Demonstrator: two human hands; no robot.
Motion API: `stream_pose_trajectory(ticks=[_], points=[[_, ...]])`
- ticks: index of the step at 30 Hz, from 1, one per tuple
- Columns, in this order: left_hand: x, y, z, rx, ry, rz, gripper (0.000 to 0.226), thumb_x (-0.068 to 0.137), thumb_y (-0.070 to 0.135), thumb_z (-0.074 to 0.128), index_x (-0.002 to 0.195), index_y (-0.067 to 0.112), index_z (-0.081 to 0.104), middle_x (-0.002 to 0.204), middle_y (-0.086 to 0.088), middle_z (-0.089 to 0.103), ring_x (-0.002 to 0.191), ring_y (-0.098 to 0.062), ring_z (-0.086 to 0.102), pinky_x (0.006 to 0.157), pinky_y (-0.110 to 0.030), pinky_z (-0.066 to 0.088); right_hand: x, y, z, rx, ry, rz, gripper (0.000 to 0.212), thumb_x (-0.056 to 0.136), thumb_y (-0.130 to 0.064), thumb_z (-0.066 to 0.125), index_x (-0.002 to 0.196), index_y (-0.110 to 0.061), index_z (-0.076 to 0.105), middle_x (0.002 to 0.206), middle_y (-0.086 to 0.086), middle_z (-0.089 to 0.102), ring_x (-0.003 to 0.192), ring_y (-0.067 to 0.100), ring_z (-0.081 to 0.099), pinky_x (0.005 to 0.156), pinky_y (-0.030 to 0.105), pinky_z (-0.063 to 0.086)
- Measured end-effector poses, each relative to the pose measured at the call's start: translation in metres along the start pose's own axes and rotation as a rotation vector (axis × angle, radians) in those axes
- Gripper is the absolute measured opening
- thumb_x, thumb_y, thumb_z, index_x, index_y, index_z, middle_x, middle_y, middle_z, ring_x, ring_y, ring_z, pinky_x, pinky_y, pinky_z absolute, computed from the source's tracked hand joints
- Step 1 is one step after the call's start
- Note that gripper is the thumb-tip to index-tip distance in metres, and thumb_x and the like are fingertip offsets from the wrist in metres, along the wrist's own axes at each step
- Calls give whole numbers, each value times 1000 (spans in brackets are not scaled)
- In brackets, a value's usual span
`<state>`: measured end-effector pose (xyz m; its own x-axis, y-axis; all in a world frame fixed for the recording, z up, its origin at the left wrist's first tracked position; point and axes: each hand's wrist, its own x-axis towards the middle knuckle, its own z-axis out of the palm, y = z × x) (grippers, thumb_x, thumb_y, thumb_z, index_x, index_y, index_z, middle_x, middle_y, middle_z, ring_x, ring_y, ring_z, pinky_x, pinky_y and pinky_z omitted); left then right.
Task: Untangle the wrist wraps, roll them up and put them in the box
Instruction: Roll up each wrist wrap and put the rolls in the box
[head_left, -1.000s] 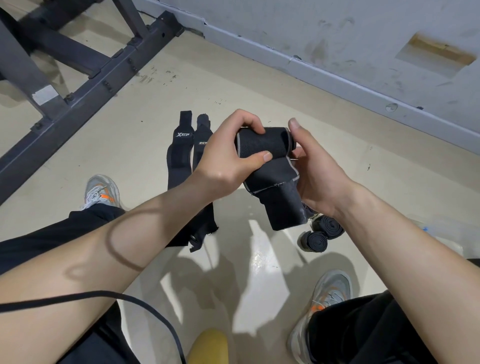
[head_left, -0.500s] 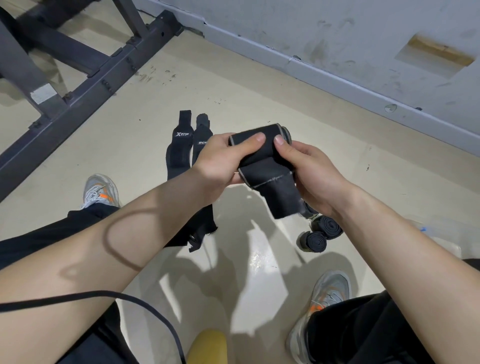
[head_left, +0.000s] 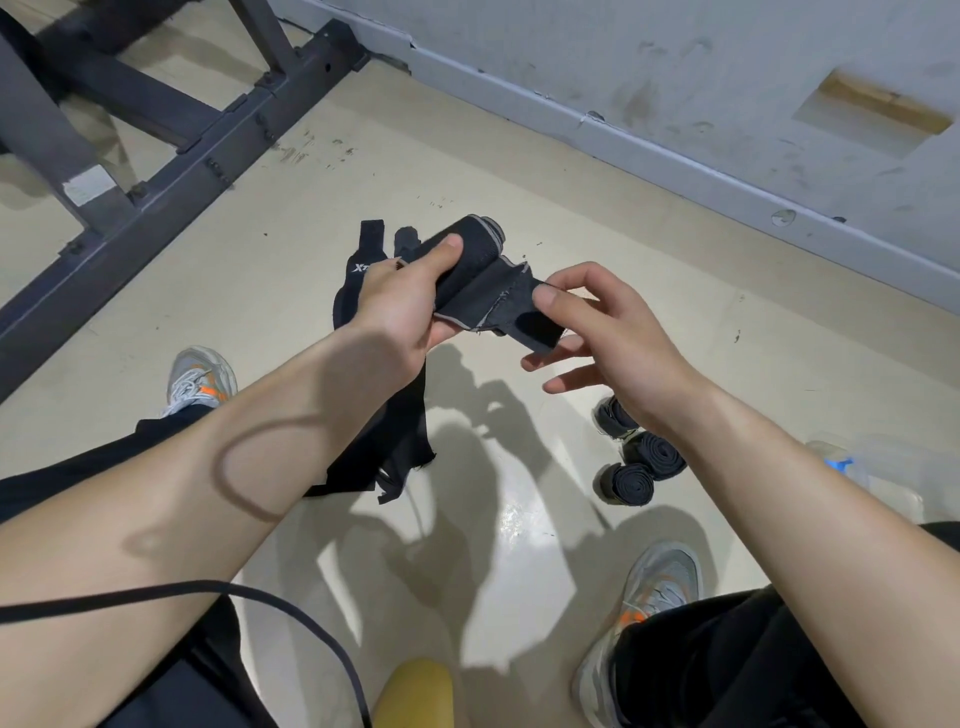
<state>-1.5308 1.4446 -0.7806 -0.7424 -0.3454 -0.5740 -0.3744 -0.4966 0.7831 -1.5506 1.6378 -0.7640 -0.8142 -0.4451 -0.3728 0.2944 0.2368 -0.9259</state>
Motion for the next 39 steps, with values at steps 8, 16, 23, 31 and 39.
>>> stream_pose_trajectory(ticks=[8, 16, 23, 31, 39], points=[[0, -5, 1, 279, 70, 248, 55, 82, 36, 80, 128, 12, 60, 115, -9, 75, 99, -25, 76, 85, -47, 63, 2, -3, -5, 3, -18, 47, 31, 98, -18, 64, 69, -13, 56, 61, 8, 60, 49, 18, 54, 51, 27, 44], [5, -15, 4, 546, 33, 539, 31, 83, 33, 73, 109, 25, 60, 106, -4, 71, 97, -20, 68, 95, -44, 55, -3, -15, -1, 230, -81, 30, 37, 98, -9, 59, 62, -12, 54, 55, 8, 53, 43, 18, 46, 49, 25, 42], [8, -18, 6, 583, 28, 564, 31, 84, 30, 73, 112, 25, 60, 107, -6, 70, 96, -20, 68, 93, -40, 55, -2, -10, 0, 232, -82, 45, 47, 98, -7, 57, 53, -19, 57, 53, 8, 51, 42, 19, 43, 48, 26, 40], [-1, -30, 2, 571, -112, 544, 34, 87, 26, 73, 114, 40, 60, 90, 19, 69, 98, -20, 69, 90, -48, 59, 1, -4, -5, -136, 167, -149, 24, 93, -19, 71, 69, -22, 67, 101, -8, 59, 79, 5, 61, 70, 27, 49], [-17, -24, 12, 411, -252, 362, 23, 99, 0, 61, 109, 21, 63, 94, 2, 65, 77, -13, 66, 77, -41, 63, 4, -5, -12, 56, 93, -171, 16, 88, -23, 69, 76, -15, 75, 83, 4, 69, 73, 16, 52, 61, 28, 40]])
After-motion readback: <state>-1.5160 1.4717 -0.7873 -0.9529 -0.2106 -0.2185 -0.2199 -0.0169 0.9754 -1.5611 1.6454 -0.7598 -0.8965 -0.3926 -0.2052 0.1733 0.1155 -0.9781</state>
